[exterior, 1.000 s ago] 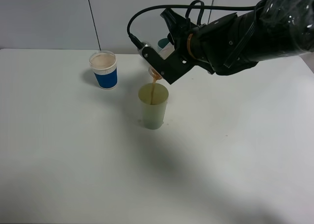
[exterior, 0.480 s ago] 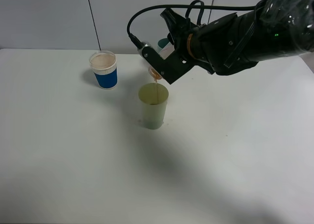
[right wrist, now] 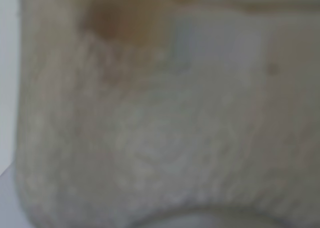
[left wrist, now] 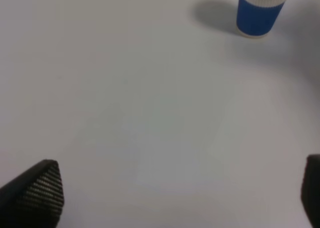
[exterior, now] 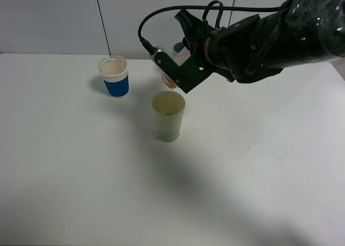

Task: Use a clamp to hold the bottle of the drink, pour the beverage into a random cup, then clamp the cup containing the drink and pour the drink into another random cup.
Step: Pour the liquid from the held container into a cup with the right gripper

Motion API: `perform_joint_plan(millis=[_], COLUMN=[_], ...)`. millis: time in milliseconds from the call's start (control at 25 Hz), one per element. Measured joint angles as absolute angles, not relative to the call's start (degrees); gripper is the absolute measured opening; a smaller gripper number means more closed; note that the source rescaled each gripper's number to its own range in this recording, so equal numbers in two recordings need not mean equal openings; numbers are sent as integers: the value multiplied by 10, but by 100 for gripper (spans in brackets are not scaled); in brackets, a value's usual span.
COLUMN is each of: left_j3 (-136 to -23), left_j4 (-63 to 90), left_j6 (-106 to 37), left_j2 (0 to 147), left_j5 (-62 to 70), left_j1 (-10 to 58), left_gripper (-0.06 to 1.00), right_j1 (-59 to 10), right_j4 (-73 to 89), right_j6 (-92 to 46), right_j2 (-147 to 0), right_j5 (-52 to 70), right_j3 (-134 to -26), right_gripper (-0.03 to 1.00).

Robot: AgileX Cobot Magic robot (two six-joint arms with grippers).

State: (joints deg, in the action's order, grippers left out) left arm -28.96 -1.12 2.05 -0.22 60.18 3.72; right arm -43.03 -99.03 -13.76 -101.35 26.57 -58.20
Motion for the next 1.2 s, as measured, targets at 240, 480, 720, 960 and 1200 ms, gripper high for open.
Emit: perform_joint_plan(millis=[240, 480, 720, 960, 1200], left_j3=[-290, -290, -290, -290, -290], left_j4=[-11, -11, -11, -11, -11], left_j6=[20, 20, 20, 20, 20], left_j2=[-2, -2, -2, -2, -2], left_j5=[602, 602, 602, 602, 602], left_j1=[37, 37, 37, 37, 37], left_gripper=[100, 100, 100, 100, 100], right_j1=[-447, -456, -456, -456, -456], right_j4=[-990, -991, -992, -992, -992], right_j6=[-138, -137, -137, -138, -152], right_j2=[-1013, -1013, -1013, -1013, -1013], right_j5=[262, 285, 328, 322, 321], right_j3=[-584, -584, -584, -584, -584], right_gripper=[0, 0, 0, 0, 0])
